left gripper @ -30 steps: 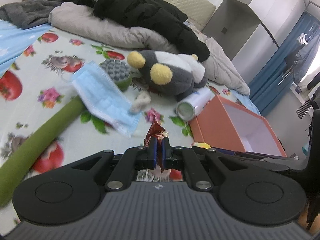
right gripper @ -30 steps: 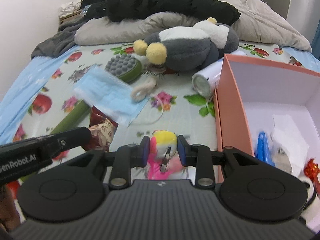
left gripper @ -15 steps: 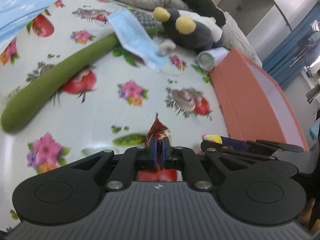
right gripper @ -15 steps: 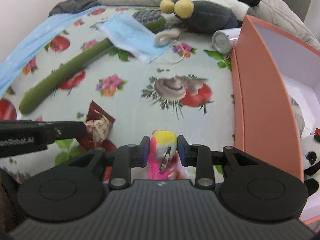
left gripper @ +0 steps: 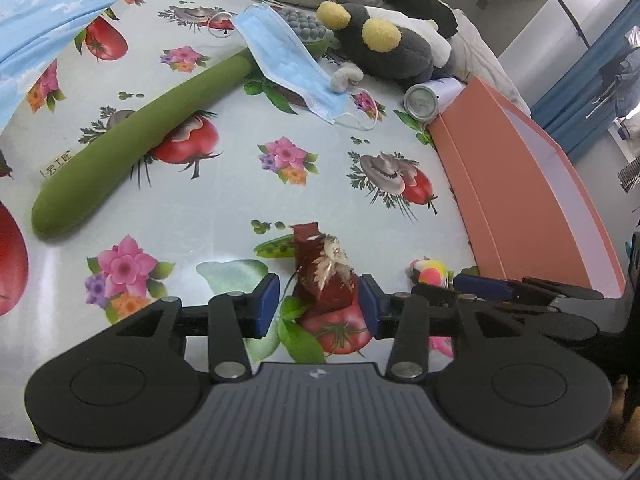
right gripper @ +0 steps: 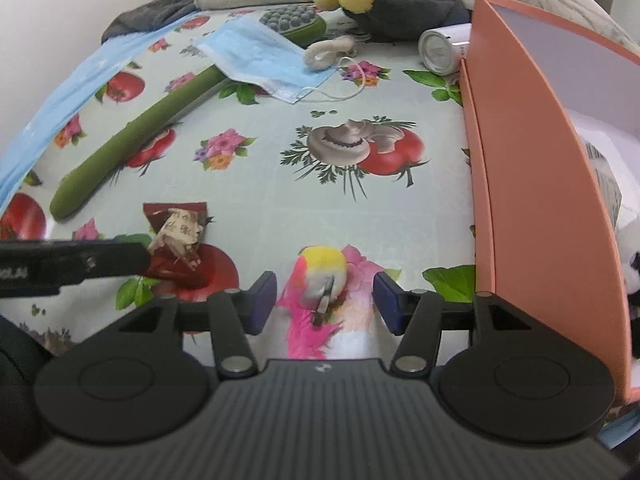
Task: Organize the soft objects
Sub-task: 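Lift the packet with the left tool while the right tool lifts the feather toy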
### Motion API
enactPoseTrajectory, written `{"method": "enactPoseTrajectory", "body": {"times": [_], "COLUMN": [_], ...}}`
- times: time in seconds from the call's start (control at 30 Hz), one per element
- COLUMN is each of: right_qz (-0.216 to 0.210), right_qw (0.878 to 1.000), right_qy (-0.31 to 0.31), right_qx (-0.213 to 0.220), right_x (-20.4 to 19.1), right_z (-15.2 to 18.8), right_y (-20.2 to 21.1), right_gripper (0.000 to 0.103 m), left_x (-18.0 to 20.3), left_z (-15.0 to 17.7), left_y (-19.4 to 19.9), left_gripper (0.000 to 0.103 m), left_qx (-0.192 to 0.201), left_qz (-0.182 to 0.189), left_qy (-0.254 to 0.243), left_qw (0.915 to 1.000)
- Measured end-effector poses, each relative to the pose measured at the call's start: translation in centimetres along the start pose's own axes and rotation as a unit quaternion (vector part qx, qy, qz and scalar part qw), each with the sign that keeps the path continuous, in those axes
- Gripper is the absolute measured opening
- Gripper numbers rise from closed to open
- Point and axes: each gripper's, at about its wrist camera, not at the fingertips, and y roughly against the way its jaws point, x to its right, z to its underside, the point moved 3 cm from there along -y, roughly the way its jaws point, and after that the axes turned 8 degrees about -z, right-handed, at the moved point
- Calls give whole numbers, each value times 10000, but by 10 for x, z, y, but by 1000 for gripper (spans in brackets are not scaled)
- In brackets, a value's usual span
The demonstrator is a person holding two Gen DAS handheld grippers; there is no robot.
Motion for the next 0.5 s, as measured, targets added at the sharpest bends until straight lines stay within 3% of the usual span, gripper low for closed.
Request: {"method": "enactPoseTrajectory", "body": {"times": [0.13, 0.2, 0.5], "right_qz": [-40, -20, -2], "right_qw": [9998, 9998, 9997], "right_qy": [-128, -136, -70], "right_qx": [152, 162, 243], "right_x": [1, 1, 6], "right_z": [-1, -2, -2], "right_y": [-4, -6, 4], "right_gripper": [53, 32, 33], "left_x": [-2, -2, 9], "left_z": [2, 2, -7], "left_y": [2, 3, -9], "left_gripper": [51, 53, 57], "left_qx": [-56, -80, -104], "left_qz": [-71, -73, -125], "left_qy": [-25, -11, 229], "left_qw": [10000, 9999, 9996]}}
